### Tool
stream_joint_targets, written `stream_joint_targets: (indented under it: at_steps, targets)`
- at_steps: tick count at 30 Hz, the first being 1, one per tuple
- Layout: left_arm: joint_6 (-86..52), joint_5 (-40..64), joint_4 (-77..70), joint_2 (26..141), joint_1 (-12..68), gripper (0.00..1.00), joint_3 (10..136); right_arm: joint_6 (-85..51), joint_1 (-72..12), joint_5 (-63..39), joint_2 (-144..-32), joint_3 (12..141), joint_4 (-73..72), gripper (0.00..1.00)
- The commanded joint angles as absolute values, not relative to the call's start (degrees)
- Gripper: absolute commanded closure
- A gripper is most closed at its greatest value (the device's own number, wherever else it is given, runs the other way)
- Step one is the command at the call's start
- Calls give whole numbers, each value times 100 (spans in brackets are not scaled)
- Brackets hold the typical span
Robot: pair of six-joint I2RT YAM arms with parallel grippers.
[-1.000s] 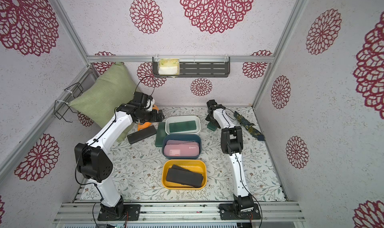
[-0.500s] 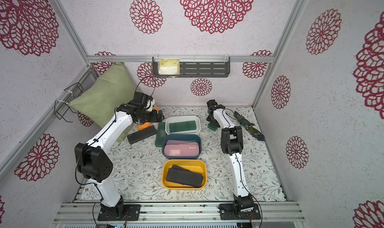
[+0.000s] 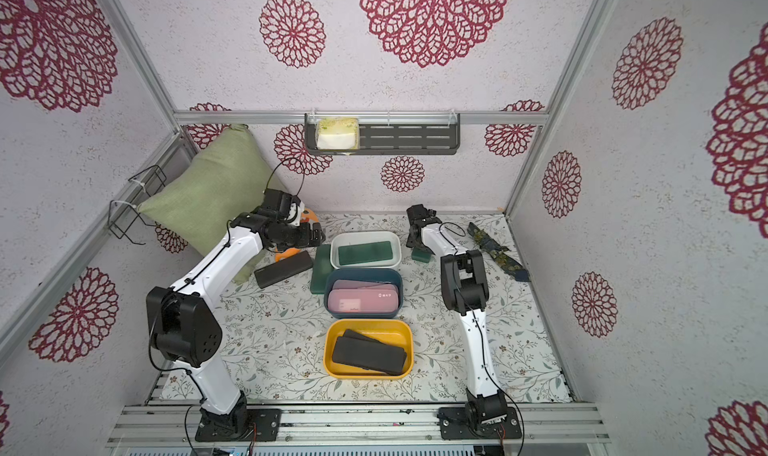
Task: Place the pencil cases by color into the storage box
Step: Pick up the pencil case from the center of the board, then place the pencil case at the storage box.
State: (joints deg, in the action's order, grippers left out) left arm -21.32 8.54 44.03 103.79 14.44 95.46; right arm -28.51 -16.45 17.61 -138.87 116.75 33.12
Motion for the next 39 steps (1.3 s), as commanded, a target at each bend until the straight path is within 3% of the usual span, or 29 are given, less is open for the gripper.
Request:
stream_joint_targets:
  at_steps: [1,18,25,34,39]
  targets:
    - [-2231,931,4118,10083,1406,3,9464,-2019,-1635,1632,-13231,11446,2586,47]
    - [-2534,1003,3785,9723,1189,3,8895,1508,-1619,-15,-12624,11541,1937,48]
    - [-2593,945,3778,9636,1134,3,8808,2666,-1617,-1334,-12455,11573,1887,48]
    - [-2650,755,3828,9407,984,2,8650,4368,-1704,-3037,-12802,12634,3535,46]
    - [-2731,688,3780,9297,887,3,8546,5371,-1860,-3239,-13096,13236,4627,45]
